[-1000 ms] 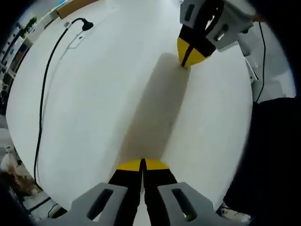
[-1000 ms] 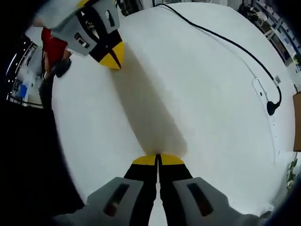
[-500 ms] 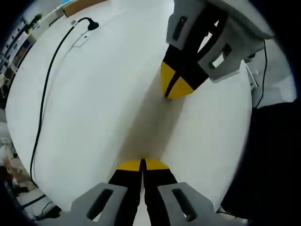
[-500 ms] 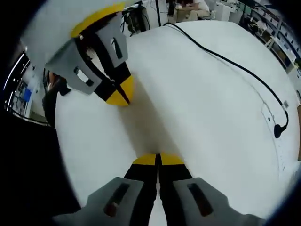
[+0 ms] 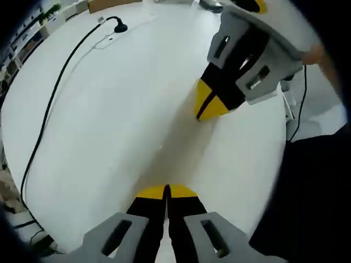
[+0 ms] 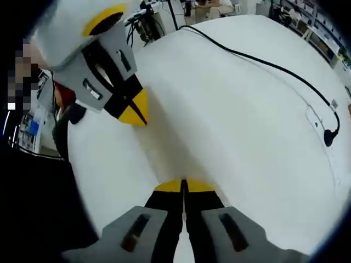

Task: Arrange the utensils inside the cutlery case until each visible utensil rests in its matching compartment.

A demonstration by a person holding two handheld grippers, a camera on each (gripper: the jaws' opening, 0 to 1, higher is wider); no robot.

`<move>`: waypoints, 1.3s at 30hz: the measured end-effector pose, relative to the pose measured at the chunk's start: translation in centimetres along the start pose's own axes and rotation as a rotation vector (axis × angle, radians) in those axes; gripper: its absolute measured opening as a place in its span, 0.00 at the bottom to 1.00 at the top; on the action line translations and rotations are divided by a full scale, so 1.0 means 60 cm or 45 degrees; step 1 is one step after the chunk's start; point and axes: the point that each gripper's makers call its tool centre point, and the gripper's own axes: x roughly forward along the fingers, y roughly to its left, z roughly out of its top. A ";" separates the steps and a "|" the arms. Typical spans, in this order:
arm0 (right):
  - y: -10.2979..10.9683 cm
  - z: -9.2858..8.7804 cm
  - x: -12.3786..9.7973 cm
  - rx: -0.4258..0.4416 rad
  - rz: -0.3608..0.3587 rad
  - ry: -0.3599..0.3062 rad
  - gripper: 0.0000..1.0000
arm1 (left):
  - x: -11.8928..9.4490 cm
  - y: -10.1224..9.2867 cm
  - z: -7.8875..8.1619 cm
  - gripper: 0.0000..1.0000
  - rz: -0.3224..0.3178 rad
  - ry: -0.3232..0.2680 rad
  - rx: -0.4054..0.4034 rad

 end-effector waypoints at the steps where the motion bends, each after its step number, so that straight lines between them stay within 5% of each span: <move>1: 0.001 0.000 0.000 0.002 0.006 -0.008 0.00 | 0.001 -0.003 0.001 0.00 0.010 -0.004 0.013; 3: 0.007 0.001 0.000 -0.017 0.015 0.013 0.00 | 0.000 -0.002 0.005 0.00 0.063 0.002 0.102; 5: 0.006 0.004 0.000 -0.132 -0.049 0.034 0.00 | 0.000 -0.004 0.011 0.00 0.096 -0.047 0.046; 8: 0.031 0.034 0.010 -0.095 -0.005 -0.093 0.00 | 0.009 -0.049 0.045 0.00 -0.089 -0.223 -0.174; 10: 0.036 0.040 0.015 0.022 0.024 -0.100 0.00 | 0.011 -0.047 0.059 0.00 -0.082 -0.280 -0.182; 12: 0.036 0.039 0.021 0.027 0.036 -0.084 0.00 | 0.016 -0.028 0.044 0.00 0.026 -0.207 -0.093; 14: 0.034 0.033 0.023 0.023 0.026 -0.065 0.00 | 0.013 -0.033 0.052 0.00 -0.010 -0.251 -0.163; 20: 0.032 0.045 0.030 0.069 -0.002 -0.037 0.00 | 0.022 -0.029 0.078 0.00 0.075 -0.321 -0.033; 29: 0.036 0.041 0.019 0.069 0.016 -0.122 0.00 | 0.019 -0.030 0.078 0.00 0.030 -0.355 -0.105; 32: 0.018 0.025 0.007 0.106 -0.023 -0.096 0.00 | 0.010 -0.017 0.055 0.00 0.037 -0.326 -0.109; 35: -0.010 -0.010 -0.012 0.036 -0.090 -0.039 0.00 | -0.009 0.017 0.008 0.00 0.144 -0.222 -0.046; 39: -0.038 -0.051 -0.035 0.108 -0.091 -0.031 0.00 | -0.020 0.030 -0.032 0.00 0.123 -0.209 -0.094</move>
